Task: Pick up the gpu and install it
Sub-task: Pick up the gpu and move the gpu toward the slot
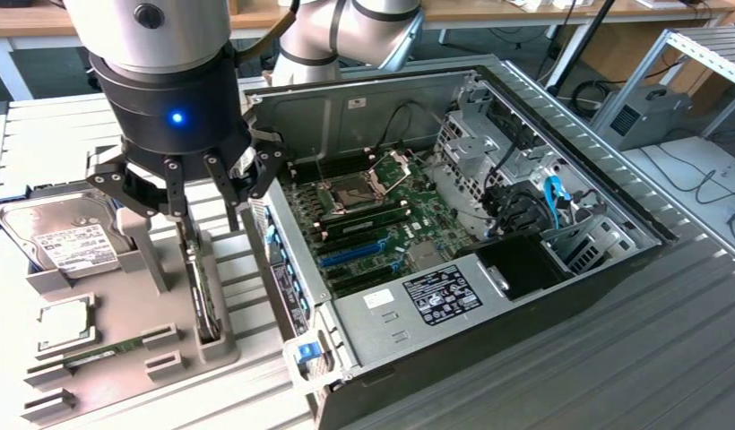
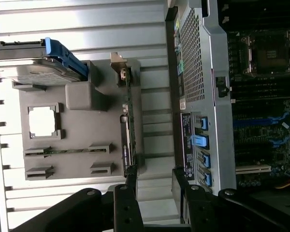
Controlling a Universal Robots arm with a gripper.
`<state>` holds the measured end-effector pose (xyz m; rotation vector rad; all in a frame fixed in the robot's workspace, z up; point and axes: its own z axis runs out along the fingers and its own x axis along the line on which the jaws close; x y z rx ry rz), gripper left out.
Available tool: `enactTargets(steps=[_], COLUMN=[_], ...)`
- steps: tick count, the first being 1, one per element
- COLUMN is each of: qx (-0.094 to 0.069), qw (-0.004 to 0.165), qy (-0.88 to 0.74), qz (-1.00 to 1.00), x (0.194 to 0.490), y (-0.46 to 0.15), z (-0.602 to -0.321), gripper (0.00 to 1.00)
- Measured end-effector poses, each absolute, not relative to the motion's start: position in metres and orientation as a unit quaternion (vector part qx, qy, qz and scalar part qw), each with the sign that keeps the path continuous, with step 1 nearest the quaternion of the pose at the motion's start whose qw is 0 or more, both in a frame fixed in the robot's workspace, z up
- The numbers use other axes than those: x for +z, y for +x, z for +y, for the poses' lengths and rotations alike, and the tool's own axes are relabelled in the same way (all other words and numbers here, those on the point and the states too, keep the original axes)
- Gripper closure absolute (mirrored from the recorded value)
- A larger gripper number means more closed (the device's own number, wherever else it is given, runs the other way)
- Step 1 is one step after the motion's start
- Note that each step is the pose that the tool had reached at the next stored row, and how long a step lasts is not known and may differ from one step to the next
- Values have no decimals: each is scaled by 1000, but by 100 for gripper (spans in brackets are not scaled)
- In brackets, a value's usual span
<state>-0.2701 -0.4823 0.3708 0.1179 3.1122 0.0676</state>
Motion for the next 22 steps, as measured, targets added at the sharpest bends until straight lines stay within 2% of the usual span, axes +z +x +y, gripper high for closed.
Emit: enactTargets(steps=[22], qx=[22], qw=[13], qy=[38], qz=[999], x=[361], y=[-270], z=[-482], gripper=[58])
